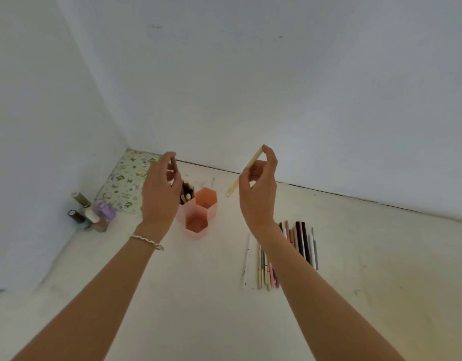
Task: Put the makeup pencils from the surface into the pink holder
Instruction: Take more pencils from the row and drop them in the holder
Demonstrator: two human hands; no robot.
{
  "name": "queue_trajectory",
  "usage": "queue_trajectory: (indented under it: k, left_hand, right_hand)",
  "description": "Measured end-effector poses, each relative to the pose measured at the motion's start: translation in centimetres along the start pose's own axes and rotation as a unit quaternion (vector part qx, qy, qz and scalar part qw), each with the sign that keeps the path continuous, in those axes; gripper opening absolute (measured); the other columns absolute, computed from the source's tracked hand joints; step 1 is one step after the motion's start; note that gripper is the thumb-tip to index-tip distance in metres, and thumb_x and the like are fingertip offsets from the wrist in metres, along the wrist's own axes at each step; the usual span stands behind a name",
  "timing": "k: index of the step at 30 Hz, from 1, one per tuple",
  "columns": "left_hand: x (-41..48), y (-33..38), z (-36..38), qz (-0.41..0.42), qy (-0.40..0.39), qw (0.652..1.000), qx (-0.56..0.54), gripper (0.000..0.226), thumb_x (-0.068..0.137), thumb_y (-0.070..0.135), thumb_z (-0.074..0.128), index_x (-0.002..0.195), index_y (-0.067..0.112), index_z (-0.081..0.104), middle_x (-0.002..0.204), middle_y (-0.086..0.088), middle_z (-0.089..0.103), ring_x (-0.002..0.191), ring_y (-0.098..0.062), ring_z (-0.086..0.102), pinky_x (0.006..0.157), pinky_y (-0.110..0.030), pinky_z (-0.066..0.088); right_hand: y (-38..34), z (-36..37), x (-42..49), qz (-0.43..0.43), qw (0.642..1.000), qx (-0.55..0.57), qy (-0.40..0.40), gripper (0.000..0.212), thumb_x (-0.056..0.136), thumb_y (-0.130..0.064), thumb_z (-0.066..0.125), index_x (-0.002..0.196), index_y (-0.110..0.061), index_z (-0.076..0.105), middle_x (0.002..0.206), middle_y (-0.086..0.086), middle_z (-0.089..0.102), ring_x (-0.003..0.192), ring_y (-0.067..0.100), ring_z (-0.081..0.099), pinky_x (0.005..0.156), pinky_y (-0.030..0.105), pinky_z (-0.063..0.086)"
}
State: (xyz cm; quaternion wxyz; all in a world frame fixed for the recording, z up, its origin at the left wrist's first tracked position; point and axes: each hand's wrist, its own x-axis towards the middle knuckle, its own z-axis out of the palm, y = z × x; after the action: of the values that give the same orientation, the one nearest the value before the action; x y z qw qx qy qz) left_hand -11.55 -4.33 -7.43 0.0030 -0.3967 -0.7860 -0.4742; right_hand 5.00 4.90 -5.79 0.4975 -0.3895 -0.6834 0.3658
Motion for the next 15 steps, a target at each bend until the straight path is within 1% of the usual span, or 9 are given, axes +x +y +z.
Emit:
queue_trajectory:
  k: [2,3,5,7,9,11,12,14,15]
  left_hand:
    - [-0.5,-0.7,0.1,0.003,-0.040,0.998,0.047,0.030,0.094,0.011,0.060,0.123,0.017,0.059,0.108,-0.005,0.062,0.098,-0.019,0.060,0.086,-0.031,0.049]
    - [-0.5,-0.9,0.0,0.015,-0.043,0.996,0.071,0.026,0.094,0.015,0.060,0.120,0.015,0.063,0.109,-0.006,0.064,0.103,-0.023,0.058,0.089,-0.032,0.045]
    - [0.1,-0.9,-0.7,0.026,-0.013,0.995,0.094,0.022,0.096,0.020,0.057,0.110,0.010,0.072,0.112,-0.009,0.067,0.111,-0.028,0.056,0.096,-0.034,0.039]
    - [1.3,-0.7,-2.1,0.020,0.027,0.995,0.090,0.026,0.099,0.020,0.053,0.103,0.011,0.077,0.114,-0.008,0.067,0.114,-0.028,0.054,0.099,-0.036,0.036]
    - [2.3,-0.6,-3.5,0.018,0.064,0.995,0.076,0.030,0.101,0.020,0.046,0.105,0.012,0.075,0.114,-0.006,0.067,0.114,-0.027,0.053,0.099,-0.028,0.034]
    - [2.9,-0.4,-4.6,0.009,0.095,0.995,0.042,0.031,0.101,0.018,0.041,0.111,0.012,0.070,0.114,-0.005,0.066,0.113,-0.025,0.053,0.097,-0.019,0.032]
    - [3.1,-0.3,-4.9,0.004,0.107,0.994,0.025,0.031,0.101,0.018,0.040,0.113,0.011,0.068,0.114,-0.005,0.065,0.111,-0.024,0.054,0.097,-0.019,0.034]
    - [3.3,-0.2,-5.3,0.000,0.122,0.993,-0.007,0.031,0.101,0.017,0.039,0.114,0.010,0.067,0.115,-0.006,0.064,0.108,-0.022,0.056,0.096,-0.030,0.044]
    - [3.3,-0.1,-5.4,-0.001,0.126,0.992,-0.021,0.031,0.101,0.016,0.039,0.114,0.010,0.066,0.115,-0.006,0.063,0.107,-0.020,0.057,0.094,-0.034,0.046]
  right_hand:
    - [-0.3,0.9,-0.3,-0.001,1.000,-0.002,-0.014,0.053,0.096,-0.008,0.050,0.138,-0.031,0.030,0.086,-0.003,0.057,0.076,0.011,0.058,0.070,0.019,0.051]
    - [-0.4,1.3,-0.5,0.000,1.000,-0.003,-0.018,0.052,0.096,-0.008,0.051,0.138,-0.031,0.030,0.086,-0.003,0.057,0.076,0.011,0.059,0.071,0.020,0.052]
    - [-0.8,2.3,-0.7,0.000,1.000,0.002,-0.021,0.052,0.095,-0.009,0.051,0.137,-0.032,0.031,0.086,-0.004,0.058,0.077,0.010,0.060,0.073,0.021,0.052]
    - [-1.4,3.5,-0.7,-0.004,1.000,0.016,-0.019,0.050,0.095,-0.010,0.051,0.136,-0.031,0.031,0.086,-0.004,0.059,0.078,0.010,0.061,0.074,0.020,0.052]
    - [-1.8,4.7,-0.8,-0.009,0.999,0.030,-0.024,0.050,0.095,-0.012,0.051,0.135,-0.033,0.031,0.087,-0.004,0.060,0.080,0.011,0.061,0.074,0.017,0.050]
    - [-2.0,5.9,-1.0,-0.011,0.998,0.030,-0.045,0.049,0.095,-0.013,0.050,0.135,-0.035,0.031,0.087,-0.006,0.059,0.081,0.010,0.061,0.074,0.018,0.050]
    - [-2.0,6.4,-1.2,-0.010,0.998,0.024,-0.059,0.048,0.096,-0.014,0.050,0.134,-0.035,0.030,0.088,-0.007,0.059,0.081,0.010,0.061,0.075,0.020,0.051]
    - [-1.7,7.3,-1.8,-0.006,0.996,0.002,-0.091,0.046,0.097,-0.014,0.050,0.133,-0.036,0.031,0.088,-0.008,0.060,0.082,0.008,0.061,0.075,0.024,0.052]
    - [-1.5,7.6,-2.2,-0.001,0.994,-0.014,-0.112,0.045,0.097,-0.014,0.050,0.132,-0.037,0.032,0.089,-0.007,0.061,0.083,0.008,0.060,0.075,0.024,0.051]
